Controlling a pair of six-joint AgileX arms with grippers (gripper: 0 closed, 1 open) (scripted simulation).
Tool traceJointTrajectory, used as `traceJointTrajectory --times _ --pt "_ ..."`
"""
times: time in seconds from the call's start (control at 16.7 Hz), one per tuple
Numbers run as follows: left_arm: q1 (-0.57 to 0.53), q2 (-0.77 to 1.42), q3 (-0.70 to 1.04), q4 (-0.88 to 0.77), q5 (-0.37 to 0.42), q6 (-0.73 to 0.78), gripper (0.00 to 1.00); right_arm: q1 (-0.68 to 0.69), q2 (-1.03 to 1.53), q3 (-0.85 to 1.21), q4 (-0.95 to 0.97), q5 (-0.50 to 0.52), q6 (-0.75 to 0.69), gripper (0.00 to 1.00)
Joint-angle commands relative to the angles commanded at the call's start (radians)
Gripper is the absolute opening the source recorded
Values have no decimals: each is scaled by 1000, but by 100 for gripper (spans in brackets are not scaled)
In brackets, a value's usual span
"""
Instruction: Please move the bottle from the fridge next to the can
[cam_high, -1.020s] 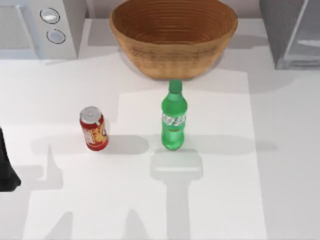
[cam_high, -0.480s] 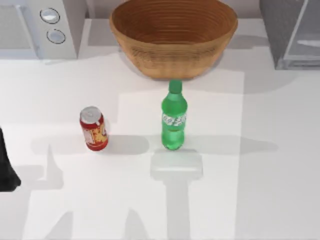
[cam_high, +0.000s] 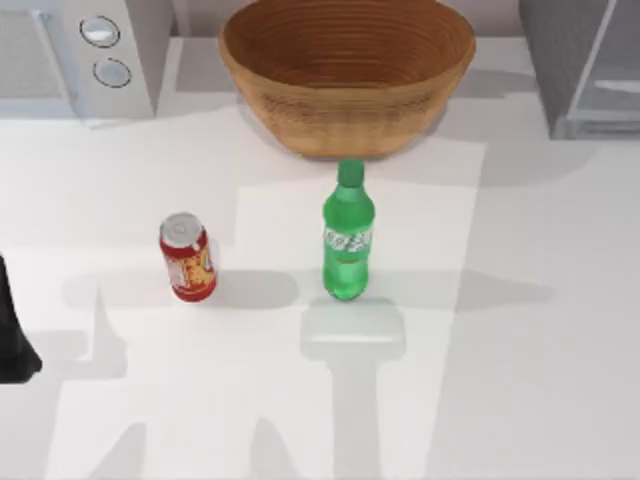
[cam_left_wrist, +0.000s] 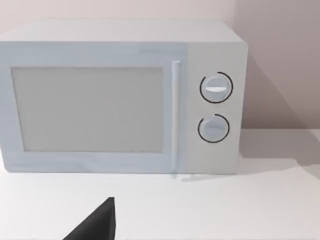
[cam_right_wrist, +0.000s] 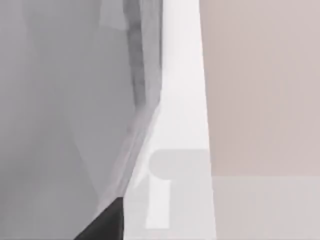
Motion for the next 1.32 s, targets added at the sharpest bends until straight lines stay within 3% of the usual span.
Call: traceJointTrajectory --times 0.24,0.72,0.9,1.32 --pt "0 0 0 0 0 0 100 222 -38 -67 79 164 153 100" --pt "0 0 0 0 0 0 100 769 -165 -238 279 589 505 100" --pt "0 0 0 0 0 0 100 848 -193 -272 316 666 571 100" --pt "0 0 0 0 0 0 100 836 -154 -239 308 678 570 100"
